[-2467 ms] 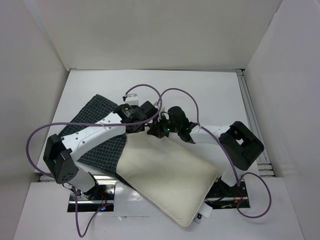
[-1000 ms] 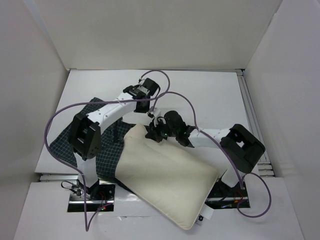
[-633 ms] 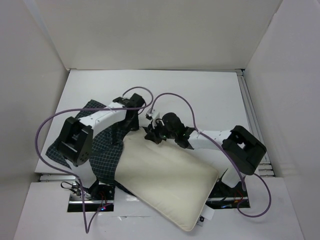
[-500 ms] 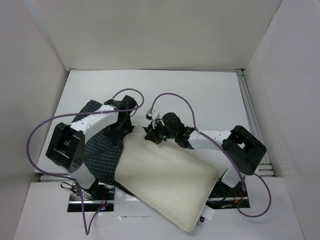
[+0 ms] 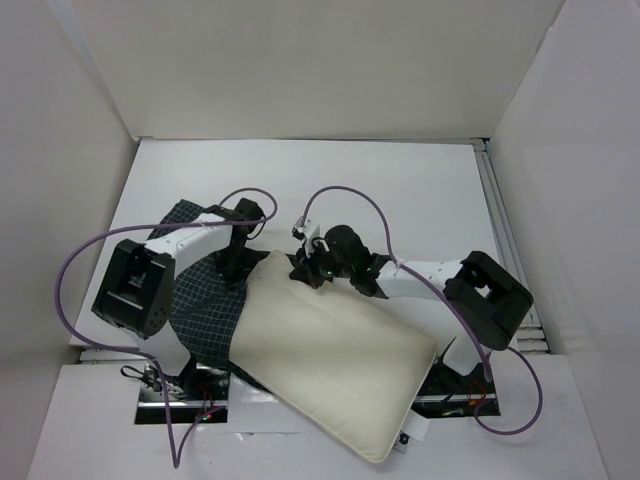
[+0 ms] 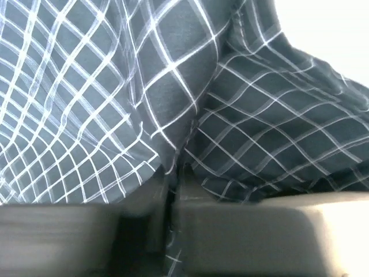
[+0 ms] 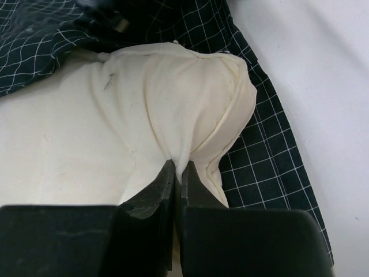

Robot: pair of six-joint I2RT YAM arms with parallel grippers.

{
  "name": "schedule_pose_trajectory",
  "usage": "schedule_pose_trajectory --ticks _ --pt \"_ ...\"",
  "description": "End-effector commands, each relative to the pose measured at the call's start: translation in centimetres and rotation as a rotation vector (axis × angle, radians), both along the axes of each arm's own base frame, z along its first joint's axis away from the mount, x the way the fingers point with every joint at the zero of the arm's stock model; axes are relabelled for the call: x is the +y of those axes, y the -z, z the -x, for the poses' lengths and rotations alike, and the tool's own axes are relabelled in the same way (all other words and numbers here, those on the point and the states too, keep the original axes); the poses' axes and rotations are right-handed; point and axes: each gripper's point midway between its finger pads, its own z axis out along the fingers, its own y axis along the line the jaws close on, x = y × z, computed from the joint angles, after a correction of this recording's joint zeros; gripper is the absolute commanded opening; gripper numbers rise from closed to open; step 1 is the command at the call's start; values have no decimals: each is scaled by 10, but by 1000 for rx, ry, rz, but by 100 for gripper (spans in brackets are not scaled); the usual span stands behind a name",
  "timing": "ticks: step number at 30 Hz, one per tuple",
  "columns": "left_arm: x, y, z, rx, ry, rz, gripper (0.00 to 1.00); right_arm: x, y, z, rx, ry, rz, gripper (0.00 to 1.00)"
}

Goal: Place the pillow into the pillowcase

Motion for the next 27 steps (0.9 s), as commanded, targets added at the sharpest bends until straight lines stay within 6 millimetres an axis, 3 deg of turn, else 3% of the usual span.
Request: schedule_pose_trajectory --ticks 1,3,4,6,7,13,17,19,21,23,27 --pt "-22 -1 -29 -37 60 50 0 -3 3 15 39 -37 7 0" --pt "-37 -8 -41 -66 121 43 0 -2 3 16 42 -46 4 0" --pt "-45 -26 -60 -132 151 37 0 -5 7 18 50 -46 11 0" --pt "-62 -40 -76 -181 207 32 0 -3 1 18 31 -59 -3 0" --pt "-70 -61 -89 -234 223 40 0 -3 -4 17 20 -51 -9 0" --pt "-93 -111 -119 -374 307 74 0 -7 -29 15 -60 -35 -71 0" --pt "-115 -119 -123 -400 367 96 0 -4 -47 21 -126 -70 -132 0" --pt "-125 -113 -118 -381 403 101 0 -2 -65 19 -168 -69 -177 0" --pt "-128 -113 -123 -388 403 104 0 -3 -64 25 -179 -98 -186 0" --pt "-138 -119 -125 -412 416 133 0 2 -76 36 -204 -162 -226 0" --pt "-154 -125 -140 -434 440 170 0 9 -75 60 -201 -313 -231 0"
